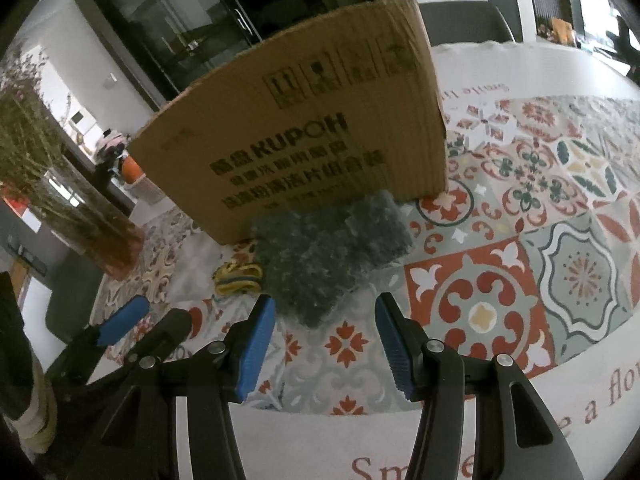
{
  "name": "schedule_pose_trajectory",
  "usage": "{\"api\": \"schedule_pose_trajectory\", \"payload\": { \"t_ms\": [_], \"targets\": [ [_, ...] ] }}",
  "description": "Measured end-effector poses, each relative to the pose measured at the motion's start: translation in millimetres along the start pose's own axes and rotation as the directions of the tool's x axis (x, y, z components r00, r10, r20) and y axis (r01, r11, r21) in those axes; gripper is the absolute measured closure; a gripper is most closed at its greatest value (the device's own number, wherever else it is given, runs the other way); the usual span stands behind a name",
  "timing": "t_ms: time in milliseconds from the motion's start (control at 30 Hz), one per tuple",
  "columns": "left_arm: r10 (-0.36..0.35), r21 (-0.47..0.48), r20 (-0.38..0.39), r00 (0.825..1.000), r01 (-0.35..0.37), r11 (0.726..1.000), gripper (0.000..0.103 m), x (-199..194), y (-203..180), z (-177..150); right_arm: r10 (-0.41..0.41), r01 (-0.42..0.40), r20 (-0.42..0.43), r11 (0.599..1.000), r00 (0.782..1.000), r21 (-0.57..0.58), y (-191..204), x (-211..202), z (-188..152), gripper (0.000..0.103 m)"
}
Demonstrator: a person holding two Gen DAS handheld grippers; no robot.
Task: Organize soft objects
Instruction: 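Move both tools back toward the green fuzzy plush and yellow pouch, then grasp the green fuzzy plush with the right tool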
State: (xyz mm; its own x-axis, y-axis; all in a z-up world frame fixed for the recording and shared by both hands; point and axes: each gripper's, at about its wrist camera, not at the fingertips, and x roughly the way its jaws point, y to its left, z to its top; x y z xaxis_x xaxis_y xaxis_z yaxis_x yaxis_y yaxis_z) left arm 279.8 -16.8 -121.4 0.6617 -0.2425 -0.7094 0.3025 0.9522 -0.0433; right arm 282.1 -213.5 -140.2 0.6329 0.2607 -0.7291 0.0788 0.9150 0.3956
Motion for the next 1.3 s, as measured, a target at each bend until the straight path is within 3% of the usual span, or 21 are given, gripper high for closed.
{"api": "schedule_pose_trajectory", "payload": {
  "t_ms": [500,1000,1200,1300],
  "targets": [
    [-0.037,-0.031,-0.043,0.998,0.036,0.999,0.032,45,1,8,0.041,-0.04,-0.01,0.997,0.999,0.062,-8,27,12,0.05],
    [-0.025,-0.022,-0.078,0.997,0.024,0.999,0.032,76,3,9,0.045,-0.043,-0.021,0.996,0.999,0.076,-7,44,20,0.051],
    [-0.029,-0.028,-0.088,0.996,0.027,0.999,0.032,86,4,12,0.05,-0.048,-0.025,0.995,0.998,0.086,-7,50,22,0.057],
    [-0.033,-0.034,-0.098,0.995,0.03,0.999,0.035,91,6,13,0.055,-0.052,-0.03,0.995,0.998,0.083,-6,51,23,0.067]
  ]
}}
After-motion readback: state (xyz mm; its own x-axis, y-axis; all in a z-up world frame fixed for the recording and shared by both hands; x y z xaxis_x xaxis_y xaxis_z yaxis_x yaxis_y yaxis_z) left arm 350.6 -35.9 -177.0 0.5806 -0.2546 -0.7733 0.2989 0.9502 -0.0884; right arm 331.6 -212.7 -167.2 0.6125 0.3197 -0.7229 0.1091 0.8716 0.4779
